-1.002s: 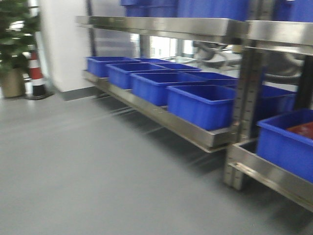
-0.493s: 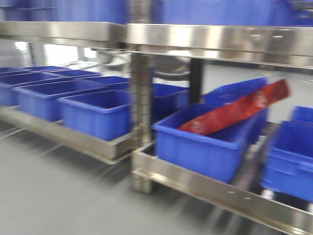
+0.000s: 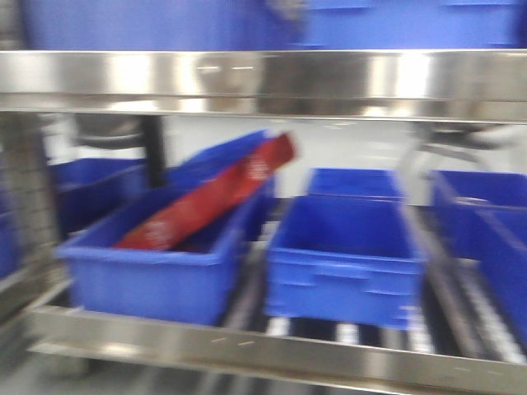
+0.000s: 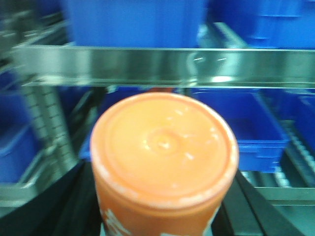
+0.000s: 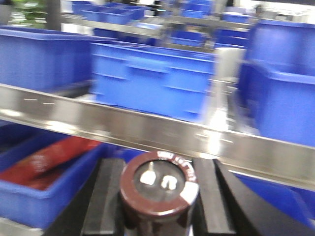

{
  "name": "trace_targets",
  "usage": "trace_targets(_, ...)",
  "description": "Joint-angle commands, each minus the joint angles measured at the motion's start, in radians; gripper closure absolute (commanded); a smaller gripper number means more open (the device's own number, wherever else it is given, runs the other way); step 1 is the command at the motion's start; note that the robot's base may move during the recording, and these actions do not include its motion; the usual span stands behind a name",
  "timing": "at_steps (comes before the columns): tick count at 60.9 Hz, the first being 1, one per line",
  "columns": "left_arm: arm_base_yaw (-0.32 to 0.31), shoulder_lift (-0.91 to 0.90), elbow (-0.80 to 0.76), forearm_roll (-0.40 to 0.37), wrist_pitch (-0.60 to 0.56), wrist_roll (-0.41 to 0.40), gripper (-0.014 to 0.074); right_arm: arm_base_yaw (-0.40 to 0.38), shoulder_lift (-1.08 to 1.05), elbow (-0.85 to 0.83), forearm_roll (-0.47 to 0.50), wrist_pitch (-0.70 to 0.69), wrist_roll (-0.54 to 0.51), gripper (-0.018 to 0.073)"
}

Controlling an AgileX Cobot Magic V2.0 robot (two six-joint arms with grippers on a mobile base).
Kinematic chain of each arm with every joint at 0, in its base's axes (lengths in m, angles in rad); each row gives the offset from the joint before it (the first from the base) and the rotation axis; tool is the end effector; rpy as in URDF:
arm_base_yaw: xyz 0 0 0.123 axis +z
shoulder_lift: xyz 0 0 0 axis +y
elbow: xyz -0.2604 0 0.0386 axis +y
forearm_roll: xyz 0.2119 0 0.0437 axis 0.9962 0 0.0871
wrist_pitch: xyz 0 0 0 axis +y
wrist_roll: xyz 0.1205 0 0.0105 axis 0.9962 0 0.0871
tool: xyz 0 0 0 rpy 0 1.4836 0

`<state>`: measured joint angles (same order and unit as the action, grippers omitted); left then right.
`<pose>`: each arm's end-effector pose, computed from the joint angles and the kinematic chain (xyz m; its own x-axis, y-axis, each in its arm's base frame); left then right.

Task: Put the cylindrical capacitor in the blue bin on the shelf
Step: 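Drive up to the shelf and stop facing the blue bins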

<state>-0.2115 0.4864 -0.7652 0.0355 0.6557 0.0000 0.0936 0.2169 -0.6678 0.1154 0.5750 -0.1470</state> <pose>0.0938 -0.0175 0.3446 -0.2736 0.0875 -0.9579 0.1974 0.9798 0.0331 0.0454 0.0119 0.3443 -0.0259 -0.0526 -0.9983 -0.1571 0.9864 -0.0479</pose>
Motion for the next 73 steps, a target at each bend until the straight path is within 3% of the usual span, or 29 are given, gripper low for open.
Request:
trace_targets(1, -0.007, -0.003, -0.002, -0.004, -0.017, -0.011, 0.0707, 0.0, -0.003, -0.002, -0.007, -0.028, -0.004, 0.0601)
trace_targets(73, -0.007, -0.003, -0.002, -0.004, -0.017, -0.011, 0.0707, 0.0, -0.003, -0.002, -0.007, -0.028, -0.004, 0.0601)
